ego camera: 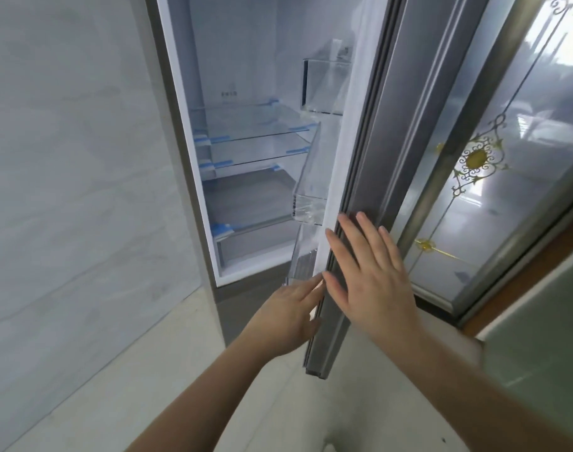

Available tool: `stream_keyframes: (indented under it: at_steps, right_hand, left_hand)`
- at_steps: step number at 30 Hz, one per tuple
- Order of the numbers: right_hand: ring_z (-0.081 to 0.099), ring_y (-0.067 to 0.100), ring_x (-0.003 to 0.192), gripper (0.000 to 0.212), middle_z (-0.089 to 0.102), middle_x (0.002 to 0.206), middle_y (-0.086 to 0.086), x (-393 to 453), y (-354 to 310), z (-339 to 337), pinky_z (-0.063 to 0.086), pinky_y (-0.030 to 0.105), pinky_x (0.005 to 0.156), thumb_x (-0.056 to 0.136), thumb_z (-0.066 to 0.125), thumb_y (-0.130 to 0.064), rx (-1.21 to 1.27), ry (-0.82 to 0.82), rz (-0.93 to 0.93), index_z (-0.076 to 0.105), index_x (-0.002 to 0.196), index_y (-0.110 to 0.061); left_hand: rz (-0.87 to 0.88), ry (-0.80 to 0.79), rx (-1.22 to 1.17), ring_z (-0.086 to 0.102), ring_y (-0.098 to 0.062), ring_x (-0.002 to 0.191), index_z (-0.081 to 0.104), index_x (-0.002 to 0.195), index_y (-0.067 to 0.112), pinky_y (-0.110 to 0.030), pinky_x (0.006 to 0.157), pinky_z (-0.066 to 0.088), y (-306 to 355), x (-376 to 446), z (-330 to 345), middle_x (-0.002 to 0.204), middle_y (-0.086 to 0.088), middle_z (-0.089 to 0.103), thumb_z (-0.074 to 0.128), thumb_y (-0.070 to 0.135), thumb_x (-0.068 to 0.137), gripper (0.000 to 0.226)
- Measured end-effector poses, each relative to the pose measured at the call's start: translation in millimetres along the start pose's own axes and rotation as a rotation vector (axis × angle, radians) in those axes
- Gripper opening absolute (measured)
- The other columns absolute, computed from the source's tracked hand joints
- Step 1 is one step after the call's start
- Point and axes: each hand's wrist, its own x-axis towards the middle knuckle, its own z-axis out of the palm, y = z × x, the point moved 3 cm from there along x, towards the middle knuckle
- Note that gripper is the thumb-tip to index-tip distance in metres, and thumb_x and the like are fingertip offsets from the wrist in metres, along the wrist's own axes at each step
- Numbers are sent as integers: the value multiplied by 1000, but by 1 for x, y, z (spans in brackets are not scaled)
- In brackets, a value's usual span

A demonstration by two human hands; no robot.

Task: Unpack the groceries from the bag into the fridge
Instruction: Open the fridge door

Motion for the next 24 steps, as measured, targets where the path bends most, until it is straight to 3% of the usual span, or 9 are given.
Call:
stream_keyframes:
  at_steps: [3,7,11,16,19,24]
  right_hand:
    - [22,29,144,53,33,153,11,-12,3,5,17,46,117,96,46,-37,31,-33,15,42,142,-12]
    - [23,27,144,52,34,153,11,-27,13,17,17,43,118,98,40,-37,28,-98,37,42,142,-9]
    - [29,27,141,52,39,150,11,-46,21,42,21,42,117,97,37,-34,62,-195,62,43,141,-8]
    - [44,28,132,55,52,139,11,-74,25,94,25,40,113,86,61,-31,133,-372,108,50,135,-7]
    - [44,28,131,61,51,140,11,-83,28,126,28,41,112,83,64,-32,199,-498,157,48,136,-6]
    - [44,30,131,76,50,139,15,-101,46,155,27,43,114,77,67,-35,214,-565,138,40,141,-2]
  left_hand:
    - [71,-84,58,42,-24,136,31,149,20,-38,112,29,1,1,9,153,-3,37,58,34,91,65]
    - [19,-182,106,22,-19,146,20,153,23,-32,117,11,-5,3,20,160,0,21,48,43,96,66]
    - [2,-194,150,16,-17,148,21,153,24,-27,114,0,-10,16,28,161,2,18,48,44,96,66]
    - [-92,-244,232,11,-18,149,17,154,20,-32,117,1,-18,44,51,162,0,13,42,49,96,70]
    - [-151,-324,270,6,-19,149,9,155,19,-35,119,3,-19,58,70,163,-1,6,30,55,94,74]
    - [-161,-395,270,-2,-18,150,1,155,24,-38,120,1,-19,89,91,163,1,-3,42,49,96,76]
